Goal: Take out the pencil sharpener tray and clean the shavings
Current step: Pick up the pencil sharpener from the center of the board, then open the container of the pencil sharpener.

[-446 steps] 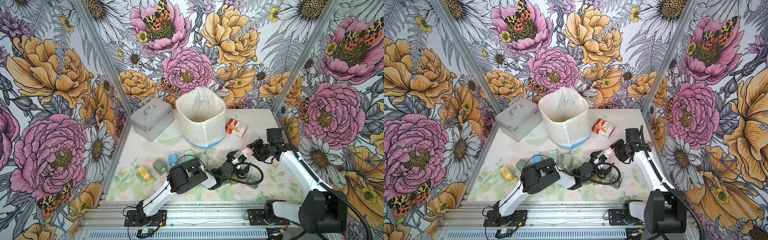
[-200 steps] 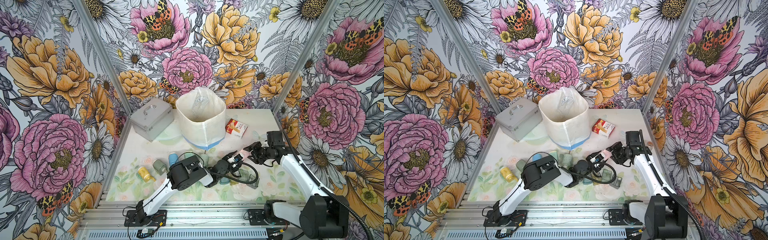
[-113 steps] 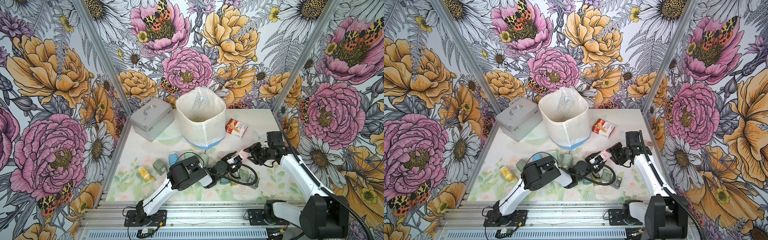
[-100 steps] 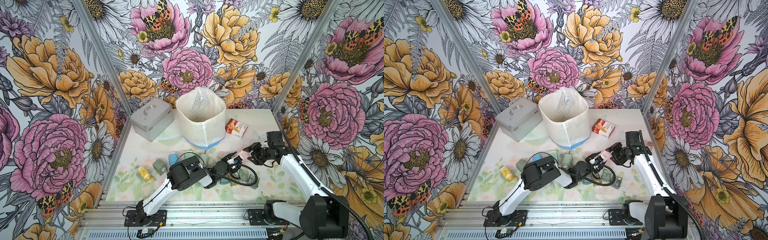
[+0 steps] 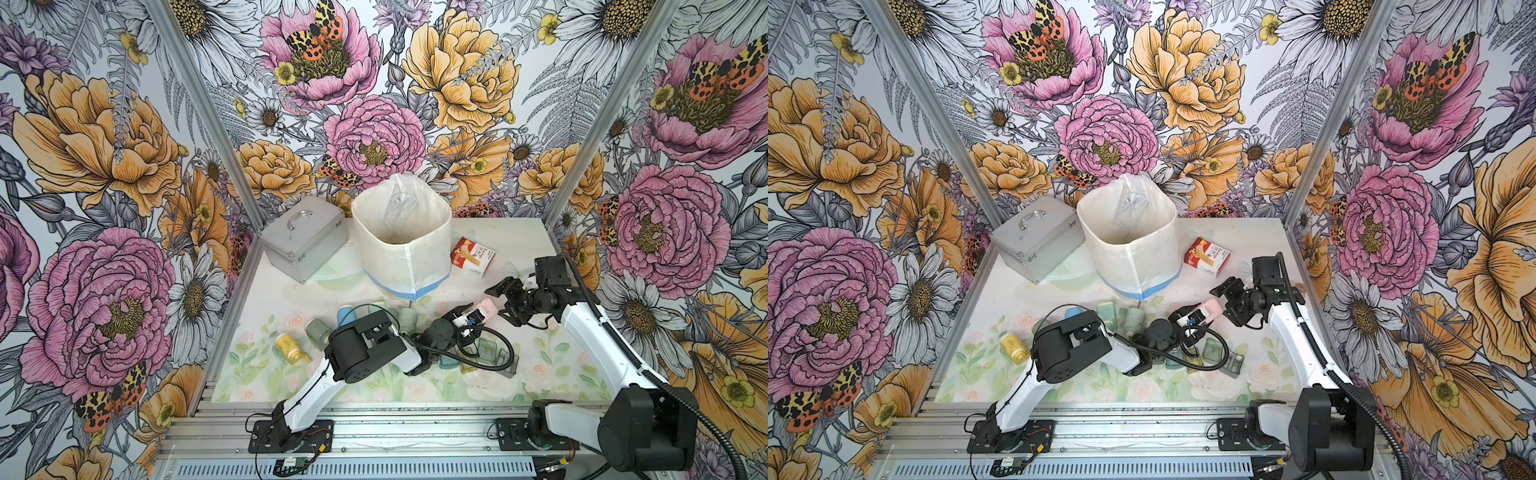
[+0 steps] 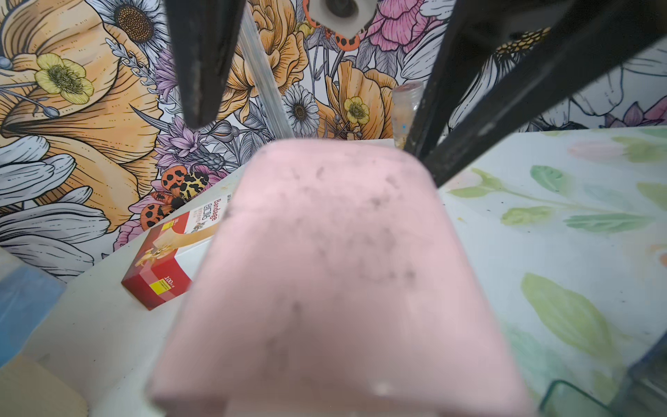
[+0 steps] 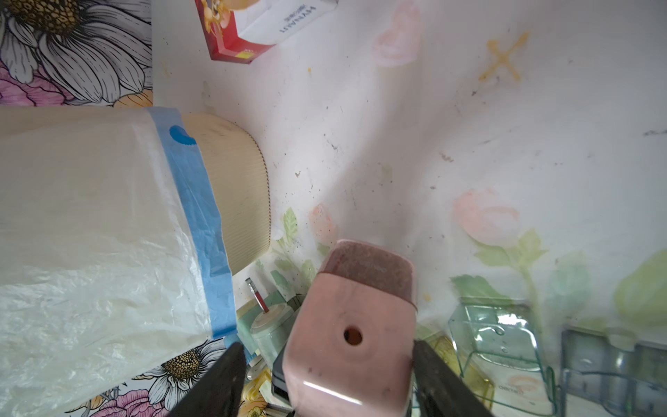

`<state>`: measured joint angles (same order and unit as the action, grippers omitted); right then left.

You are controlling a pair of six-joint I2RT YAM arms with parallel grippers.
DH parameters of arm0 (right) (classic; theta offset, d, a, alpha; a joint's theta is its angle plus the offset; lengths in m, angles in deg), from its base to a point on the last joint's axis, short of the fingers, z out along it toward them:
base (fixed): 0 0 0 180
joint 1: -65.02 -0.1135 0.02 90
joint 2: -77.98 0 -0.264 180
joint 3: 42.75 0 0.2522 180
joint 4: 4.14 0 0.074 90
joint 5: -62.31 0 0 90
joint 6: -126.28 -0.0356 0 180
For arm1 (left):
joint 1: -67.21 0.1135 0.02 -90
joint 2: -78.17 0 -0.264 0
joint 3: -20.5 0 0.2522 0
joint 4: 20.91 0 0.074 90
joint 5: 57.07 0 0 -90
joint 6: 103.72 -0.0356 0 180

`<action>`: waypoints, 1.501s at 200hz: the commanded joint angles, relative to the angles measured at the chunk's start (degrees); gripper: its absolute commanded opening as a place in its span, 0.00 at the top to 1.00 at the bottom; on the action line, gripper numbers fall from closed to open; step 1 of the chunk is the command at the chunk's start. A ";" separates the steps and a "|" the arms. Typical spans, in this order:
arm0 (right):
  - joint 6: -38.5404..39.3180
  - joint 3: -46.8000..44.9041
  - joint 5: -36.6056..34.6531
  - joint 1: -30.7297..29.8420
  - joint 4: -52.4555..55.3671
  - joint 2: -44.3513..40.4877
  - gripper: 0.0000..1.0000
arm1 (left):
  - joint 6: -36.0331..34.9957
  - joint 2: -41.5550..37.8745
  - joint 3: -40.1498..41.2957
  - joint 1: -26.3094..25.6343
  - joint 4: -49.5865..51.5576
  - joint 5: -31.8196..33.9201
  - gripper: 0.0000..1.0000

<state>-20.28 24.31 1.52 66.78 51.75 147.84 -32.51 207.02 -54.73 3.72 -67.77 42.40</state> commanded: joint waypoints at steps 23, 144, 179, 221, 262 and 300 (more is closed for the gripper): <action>5.45 5.14 -0.55 3.59 -2.31 -2.40 0.22 | 2.68 -7.41 2.37 0.10 4.87 -7.11 0.84; 16.25 5.68 -0.44 5.27 1.79 -9.31 0.23 | 9.95 -19.31 6.37 3.51 18.33 -17.72 0.93; 20.16 3.93 -1.98 2.00 3.84 -11.60 0.24 | 10.54 -22.53 7.50 5.32 20.32 -22.61 0.98; 24.02 2.04 -4.69 0.84 2.28 -16.79 0.21 | 12.09 -31.18 7.07 8.04 32.97 -32.78 0.98; 24.78 -0.82 -2.10 0.76 -3.96 -23.30 0.21 | 11.76 -37.88 6.69 9.52 45.28 -40.04 0.98; 24.91 -2.96 5.66 0.16 -10.86 -26.53 0.21 | 9.74 -41.94 3.81 9.47 59.04 -43.08 1.00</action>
<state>3.37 22.65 1.59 67.66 47.79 123.39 -21.36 168.16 -48.09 13.12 -19.73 4.61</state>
